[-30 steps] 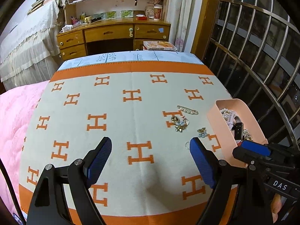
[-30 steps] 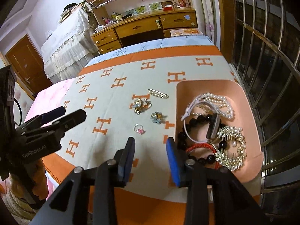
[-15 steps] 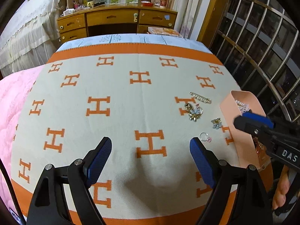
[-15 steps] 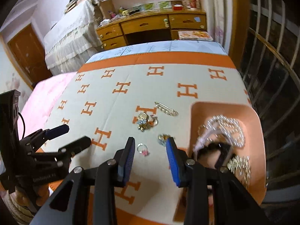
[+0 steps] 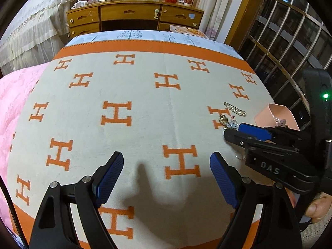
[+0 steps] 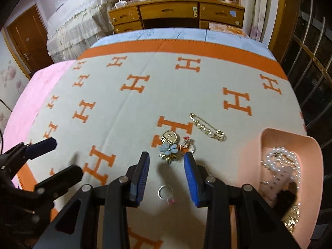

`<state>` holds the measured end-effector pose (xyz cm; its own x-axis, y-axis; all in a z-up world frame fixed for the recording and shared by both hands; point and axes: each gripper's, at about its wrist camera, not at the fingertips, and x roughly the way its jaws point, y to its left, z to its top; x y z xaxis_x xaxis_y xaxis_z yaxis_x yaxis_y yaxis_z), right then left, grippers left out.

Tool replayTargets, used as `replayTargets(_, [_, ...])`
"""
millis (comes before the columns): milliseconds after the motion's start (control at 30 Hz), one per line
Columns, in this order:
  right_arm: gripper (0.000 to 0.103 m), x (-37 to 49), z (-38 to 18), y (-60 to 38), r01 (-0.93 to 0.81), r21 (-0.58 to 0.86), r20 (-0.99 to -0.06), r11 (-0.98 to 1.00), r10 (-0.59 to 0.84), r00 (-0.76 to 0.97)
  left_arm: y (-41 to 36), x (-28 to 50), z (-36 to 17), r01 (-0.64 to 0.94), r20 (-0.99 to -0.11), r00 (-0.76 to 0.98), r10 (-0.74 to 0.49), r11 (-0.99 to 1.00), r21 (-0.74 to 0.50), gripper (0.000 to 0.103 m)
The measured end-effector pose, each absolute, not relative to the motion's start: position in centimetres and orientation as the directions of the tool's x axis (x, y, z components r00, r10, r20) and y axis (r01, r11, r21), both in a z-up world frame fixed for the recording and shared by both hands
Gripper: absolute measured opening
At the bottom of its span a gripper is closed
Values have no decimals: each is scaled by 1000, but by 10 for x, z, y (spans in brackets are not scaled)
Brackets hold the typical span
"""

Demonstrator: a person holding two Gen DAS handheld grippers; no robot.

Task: Organize jewelry

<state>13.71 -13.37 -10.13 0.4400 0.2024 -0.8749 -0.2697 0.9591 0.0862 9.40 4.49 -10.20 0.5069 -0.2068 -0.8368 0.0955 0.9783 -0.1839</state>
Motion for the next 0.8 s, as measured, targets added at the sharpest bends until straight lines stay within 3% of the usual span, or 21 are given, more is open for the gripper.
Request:
replayTargets(167, [33, 141, -106, -130, -262, 41, -874, 964, 162, 459, 49, 98, -107, 86, -841, 498, -212, 977, -195, 84])
replayTargets(267, [20, 140, -107, -125, -270, 13, -873, 963, 143, 467, 49, 99, -110, 85, -844, 492, -215, 976, -199, 84])
replayTargets(367, [20, 139, -107, -123, -276, 14, -868, 961, 149, 474, 47, 98, -110, 91, -844, 492, -215, 976, -195, 84])
replayTargets(800, [20, 105, -49, -188, -221, 228, -777, 948, 314, 546, 10, 102, -100, 206, -831, 512, -217, 970, -126, 84])
